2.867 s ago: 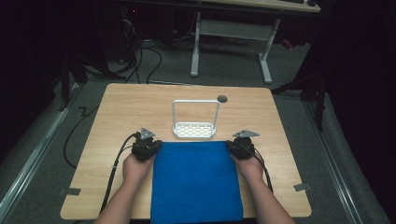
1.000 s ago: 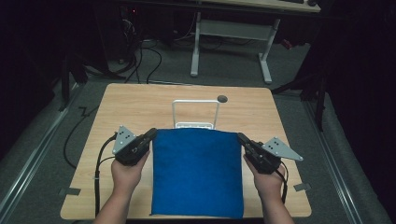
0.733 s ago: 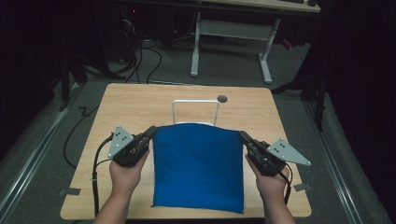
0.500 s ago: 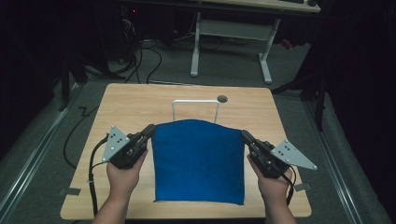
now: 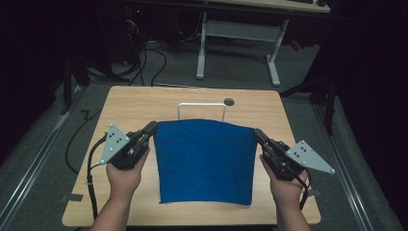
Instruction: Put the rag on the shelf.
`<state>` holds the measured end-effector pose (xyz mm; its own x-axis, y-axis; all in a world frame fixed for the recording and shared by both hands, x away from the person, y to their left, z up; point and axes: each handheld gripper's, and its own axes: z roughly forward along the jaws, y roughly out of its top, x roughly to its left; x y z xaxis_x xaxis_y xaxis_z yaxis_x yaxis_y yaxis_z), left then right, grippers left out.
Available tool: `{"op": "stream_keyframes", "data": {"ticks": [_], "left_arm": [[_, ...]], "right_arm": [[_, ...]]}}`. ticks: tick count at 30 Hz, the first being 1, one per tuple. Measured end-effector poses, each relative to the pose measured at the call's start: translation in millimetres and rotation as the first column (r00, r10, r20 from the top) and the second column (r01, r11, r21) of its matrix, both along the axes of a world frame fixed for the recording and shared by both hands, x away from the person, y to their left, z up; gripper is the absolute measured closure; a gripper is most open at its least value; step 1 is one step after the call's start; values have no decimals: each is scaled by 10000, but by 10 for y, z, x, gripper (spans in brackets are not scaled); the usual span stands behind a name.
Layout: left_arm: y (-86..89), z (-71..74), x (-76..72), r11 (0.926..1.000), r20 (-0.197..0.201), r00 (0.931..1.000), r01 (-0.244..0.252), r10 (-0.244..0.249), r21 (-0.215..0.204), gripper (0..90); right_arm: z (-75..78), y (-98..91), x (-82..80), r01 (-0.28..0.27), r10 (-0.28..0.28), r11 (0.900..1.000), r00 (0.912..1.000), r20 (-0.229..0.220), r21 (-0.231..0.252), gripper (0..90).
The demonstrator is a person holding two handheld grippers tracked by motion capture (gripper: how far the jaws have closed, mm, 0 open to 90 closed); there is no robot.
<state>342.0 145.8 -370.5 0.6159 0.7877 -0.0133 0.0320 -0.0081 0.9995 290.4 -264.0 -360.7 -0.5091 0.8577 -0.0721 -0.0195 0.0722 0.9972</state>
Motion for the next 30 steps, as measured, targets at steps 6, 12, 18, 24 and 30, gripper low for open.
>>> {"op": "stream_keyframes", "data": {"ticks": [6,12,18,24,30], "left_arm": [[10,194,204,9993,237,9993,-293,287,236,887],[-6,342,400,9972,393,9975,-599,582,443,887],[-31,407,616,9948,240,9967,-794,780,635,887],[-37,474,768,9951,116,9966,-815,810,558,887],[-32,558,901,9917,165,9944,-1057,1048,734,886]], "right_arm": [[144,-37,176,235,-235,9997,9997,4,-83,895],[252,-31,403,189,-189,9998,9996,-218,5,895],[376,-16,625,365,-364,9993,9987,-352,27,896],[455,-11,744,477,-476,9989,9980,-407,12,896],[571,28,872,532,-534,9986,9979,-358,-74,896]]}}
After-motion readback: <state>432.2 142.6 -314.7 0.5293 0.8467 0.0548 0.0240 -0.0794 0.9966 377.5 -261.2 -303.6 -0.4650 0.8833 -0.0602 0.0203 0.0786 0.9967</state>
